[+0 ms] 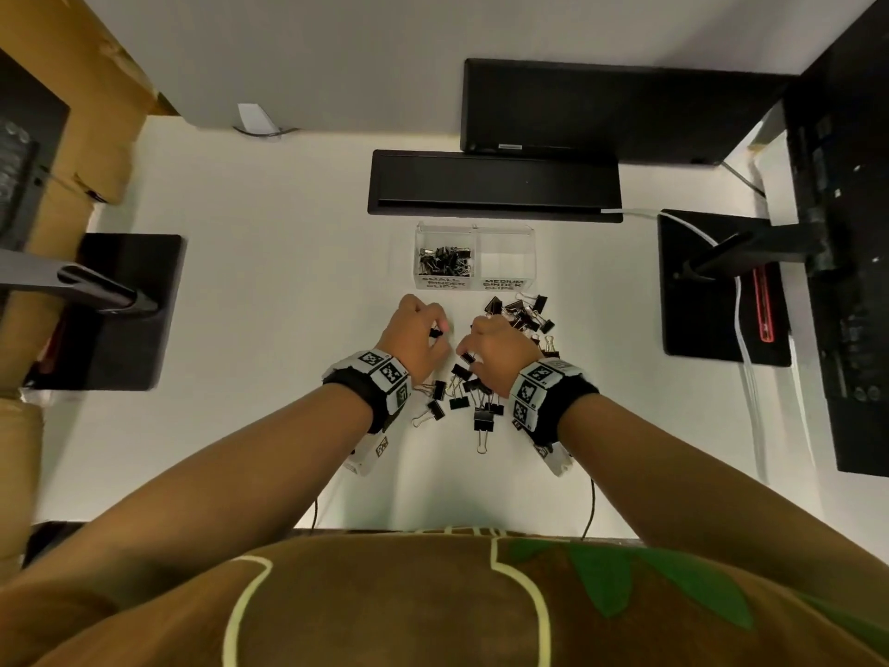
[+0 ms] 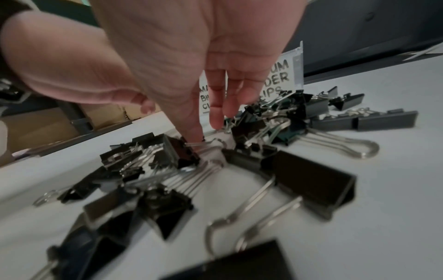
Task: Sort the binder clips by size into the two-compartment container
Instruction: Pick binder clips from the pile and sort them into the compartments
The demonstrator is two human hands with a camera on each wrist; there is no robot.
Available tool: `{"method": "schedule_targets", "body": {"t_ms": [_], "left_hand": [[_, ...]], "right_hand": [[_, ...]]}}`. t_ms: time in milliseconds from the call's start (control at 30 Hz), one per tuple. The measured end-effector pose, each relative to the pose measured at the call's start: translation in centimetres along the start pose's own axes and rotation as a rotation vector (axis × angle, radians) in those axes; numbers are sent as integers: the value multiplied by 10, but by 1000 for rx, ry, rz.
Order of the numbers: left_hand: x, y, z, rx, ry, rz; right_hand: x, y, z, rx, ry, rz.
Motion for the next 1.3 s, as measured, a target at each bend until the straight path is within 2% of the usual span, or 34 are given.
{"method": "schedule_targets", "body": {"t_ms": [167, 300, 400, 533, 667, 833, 967, 1033, 1167, 1300], "left_hand": [[-14, -15, 19, 72, 61, 44], [-41, -30, 32, 47, 88, 96], [-60, -38, 35, 17, 71, 126], [-72, -38, 33, -72, 54, 72], [-70, -34, 29, -118, 36, 39], [-49, -25, 28, -159, 96, 62], [-30, -3, 24, -186, 95, -50], [-25, 9, 23, -199, 116, -129], [-27, 24, 28, -198, 185, -219], [-32, 32, 35, -212, 170, -293]], "right_hand": [[2, 1, -6, -30, 18, 28], [6, -19, -4, -395, 206, 119], [2, -46, 7, -511, 300, 213], [-17, -75, 28, -486, 338, 302], [-45, -95, 31, -355, 290, 283], [-75, -103, 18, -263, 206, 254], [-80, -99, 15, -307, 203, 210], [-72, -99, 20, -377, 221, 264], [-42, -90, 33, -459, 293, 347], [-7, -58, 46, -422, 354, 299]]}}
Point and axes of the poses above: each hand's wrist, its own x-axis away from the middle knuckle, its own y-axis out of the palm, z = x × y, the point moved 1 cm from there along -x, towards the middle knuckle, and after that the axes turned 9 degrees about x, right-handed, at the moved point
